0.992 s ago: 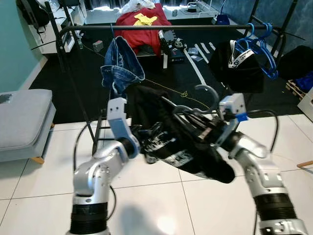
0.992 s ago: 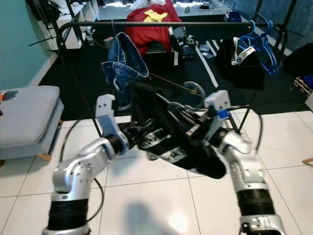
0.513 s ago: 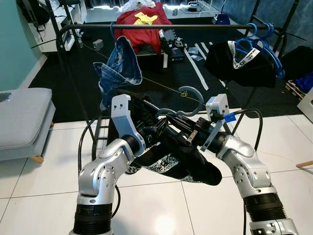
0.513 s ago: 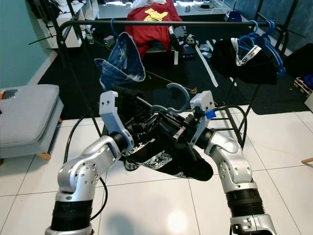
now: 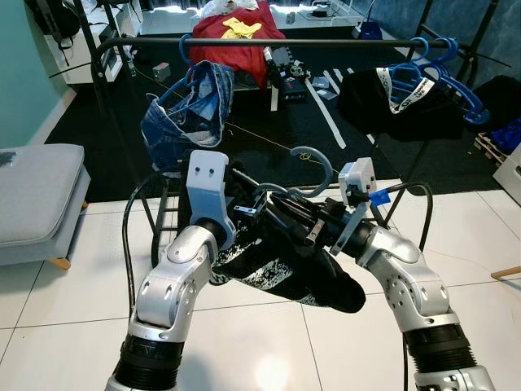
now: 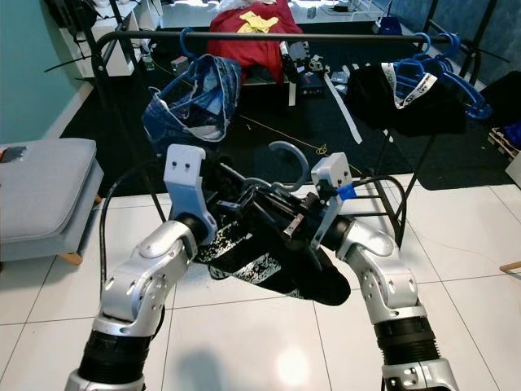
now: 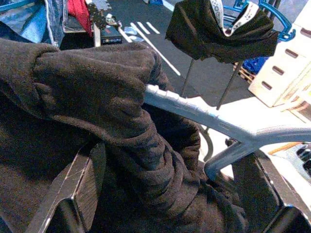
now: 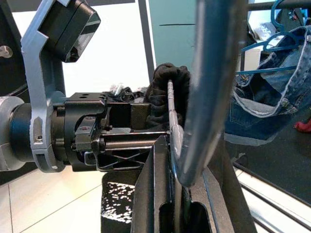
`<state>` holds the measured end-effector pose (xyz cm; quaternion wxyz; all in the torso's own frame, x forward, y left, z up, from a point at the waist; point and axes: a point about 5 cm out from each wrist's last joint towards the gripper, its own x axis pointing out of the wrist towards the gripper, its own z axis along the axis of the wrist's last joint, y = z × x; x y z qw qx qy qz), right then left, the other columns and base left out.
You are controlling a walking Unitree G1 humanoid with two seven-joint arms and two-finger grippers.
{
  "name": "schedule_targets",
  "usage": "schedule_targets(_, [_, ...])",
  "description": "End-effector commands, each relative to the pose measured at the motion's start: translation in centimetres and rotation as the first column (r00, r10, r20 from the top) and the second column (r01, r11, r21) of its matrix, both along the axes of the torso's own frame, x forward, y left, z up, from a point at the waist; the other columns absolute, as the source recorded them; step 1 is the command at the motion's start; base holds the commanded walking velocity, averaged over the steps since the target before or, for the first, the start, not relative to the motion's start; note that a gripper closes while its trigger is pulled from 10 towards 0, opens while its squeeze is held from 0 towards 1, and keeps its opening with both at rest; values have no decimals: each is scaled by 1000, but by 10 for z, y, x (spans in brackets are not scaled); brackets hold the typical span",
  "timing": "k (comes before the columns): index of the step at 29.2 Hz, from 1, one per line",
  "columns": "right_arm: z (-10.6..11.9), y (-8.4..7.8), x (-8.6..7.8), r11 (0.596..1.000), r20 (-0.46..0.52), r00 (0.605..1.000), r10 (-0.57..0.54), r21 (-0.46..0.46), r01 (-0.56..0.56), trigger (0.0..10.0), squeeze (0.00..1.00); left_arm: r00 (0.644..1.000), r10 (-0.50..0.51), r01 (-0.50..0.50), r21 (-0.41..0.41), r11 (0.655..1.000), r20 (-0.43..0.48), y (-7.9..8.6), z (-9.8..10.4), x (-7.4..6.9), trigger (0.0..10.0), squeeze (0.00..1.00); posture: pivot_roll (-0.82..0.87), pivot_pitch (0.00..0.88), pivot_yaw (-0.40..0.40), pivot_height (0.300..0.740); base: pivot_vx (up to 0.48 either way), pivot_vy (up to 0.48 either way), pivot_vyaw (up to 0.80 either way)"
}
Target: Hang hanger
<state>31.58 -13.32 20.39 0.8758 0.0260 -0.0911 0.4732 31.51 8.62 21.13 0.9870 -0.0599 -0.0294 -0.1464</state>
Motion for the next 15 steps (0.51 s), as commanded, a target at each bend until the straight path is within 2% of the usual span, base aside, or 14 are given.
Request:
schedule_targets(1, [7,-2,-2,1000,31,1000,6,17,-7,0,0,1000,7,-7,14,1000,18,8,3,-4,10000,0,37,120,7,740,0,0,0])
schedule_targets(4, [8,-4,0,1000,33,999,-7,23,7,0,0,1000,-13,13,28,1000,3,7,1,-6,10000,0,39,119,7,740,0,0,0])
schedule_targets(7, [9,-6,0,1000,33,999,-10,28,9,0,0,1000,9,-9,44,999,-5,9,-2,-6,10000,0,39,119,7,740,0,0,0])
schedule_targets(8, [9,-7,0,1000,30,1000,-8,27,7,0,0,999,46,-46,50,998,10,13,-1,-4,10000,0,37,117,8,740,0,0,0])
schedule_targets(9, [8,-10,0,1000,24,1000,-13,18,12,0,0,996,52,-53,17,998,70,16,8,-3,10000,0,36,115,8,740,0,0,0])
schedule_targets(10, [8,-10,0,1000,24,1000,-13,18,12,0,0,996,52,-53,17,998,70,16,8,-3,10000,0,36,115,8,740,0,0,0])
schedule_targets(11, [6,-14,1,1000,19,1000,-25,6,25,0,0,990,0,4,-27,1000,142,15,18,-5,10000,0,36,114,8,740,0,0,0])
schedule_targets(12, [6,-14,1,1000,19,1000,-25,6,25,0,0,990,0,4,-27,1000,142,15,18,-5,10000,0,36,114,8,740,0,0,0])
schedule_targets(13, [5,-18,2,999,15,999,-39,-6,39,0,0,980,-86,91,-19,996,182,13,23,-8,10000,0,38,112,9,740,0,0,0])
schedule_targets(15, [5,-18,2,999,15,999,-39,-6,39,0,0,980,-86,91,-19,996,182,13,23,-8,10000,0,38,112,9,740,0,0,0])
